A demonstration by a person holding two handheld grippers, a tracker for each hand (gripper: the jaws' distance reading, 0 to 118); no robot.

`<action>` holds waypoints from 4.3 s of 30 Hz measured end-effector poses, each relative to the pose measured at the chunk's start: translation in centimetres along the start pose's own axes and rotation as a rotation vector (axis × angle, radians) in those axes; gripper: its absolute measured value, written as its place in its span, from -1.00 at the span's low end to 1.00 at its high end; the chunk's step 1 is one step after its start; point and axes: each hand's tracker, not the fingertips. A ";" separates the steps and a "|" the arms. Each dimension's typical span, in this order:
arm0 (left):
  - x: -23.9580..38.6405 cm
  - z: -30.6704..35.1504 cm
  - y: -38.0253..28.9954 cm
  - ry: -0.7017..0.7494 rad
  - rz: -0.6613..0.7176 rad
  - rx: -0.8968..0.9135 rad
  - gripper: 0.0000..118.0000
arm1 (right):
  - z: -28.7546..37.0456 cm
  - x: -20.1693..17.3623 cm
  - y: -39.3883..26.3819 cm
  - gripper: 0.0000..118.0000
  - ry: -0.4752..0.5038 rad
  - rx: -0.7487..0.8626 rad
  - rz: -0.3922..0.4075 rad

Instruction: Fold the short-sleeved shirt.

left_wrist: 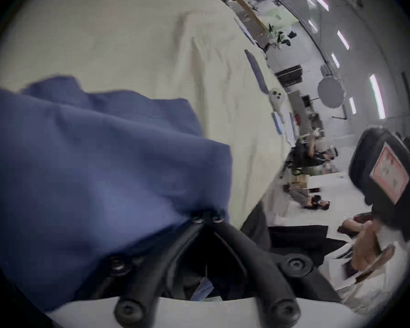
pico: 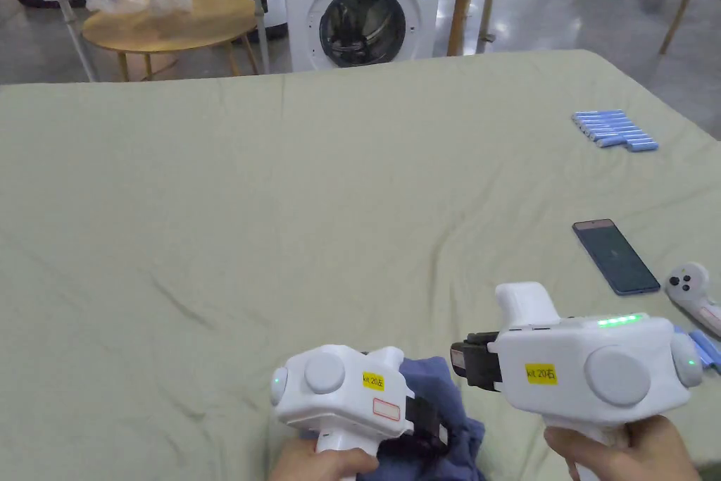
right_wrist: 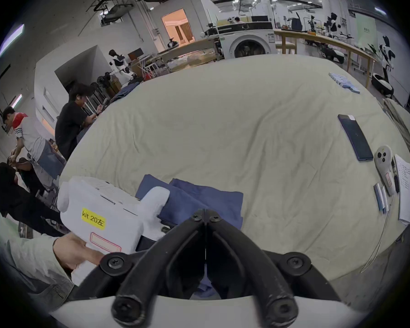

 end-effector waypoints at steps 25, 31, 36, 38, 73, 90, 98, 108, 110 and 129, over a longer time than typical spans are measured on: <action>-8.6 10.9 1.4 0.100 0.161 0.046 0.98 | -8.3 1.6 -7.1 -1.00 0.081 -0.220 -0.081; -7.3 9.2 2.5 0.159 0.065 0.031 -0.39 | -7.4 1.6 -6.6 -1.00 0.113 -0.206 -0.111; -6.8 13.6 2.2 0.064 0.090 0.060 -0.53 | -4.9 -0.2 -3.5 -1.00 0.121 -0.153 -0.054; -4.9 16.9 2.1 0.049 0.075 0.094 -0.53 | -3.6 -1.1 -2.0 -1.00 0.148 -0.129 -0.041; -42.2 63.1 -17.7 0.176 0.574 0.394 -0.54 | -17.7 -28.9 6.7 -1.00 0.318 -0.263 0.214; -36.3 71.5 -17.7 0.657 0.410 0.629 0.26 | -18.6 -33.0 5.5 -1.00 0.389 -0.277 0.288; -15.9 62.5 -11.7 0.911 -0.043 0.769 -1.00 | -12.0 -27.9 7.8 -1.00 0.380 -0.108 0.231; 4.6 49.5 -4.4 0.879 -0.430 1.180 -1.00 | 6.0 -18.9 13.4 -1.00 0.047 0.442 0.285; 7.6 46.9 -3.9 0.913 -0.472 1.246 -1.00 | 9.2 -16.8 13.7 -1.00 -0.071 0.564 0.286; 14.7 39.6 -3.9 0.925 -0.461 1.347 -1.00 | 14.4 -10.2 13.9 -1.00 -0.330 0.788 0.189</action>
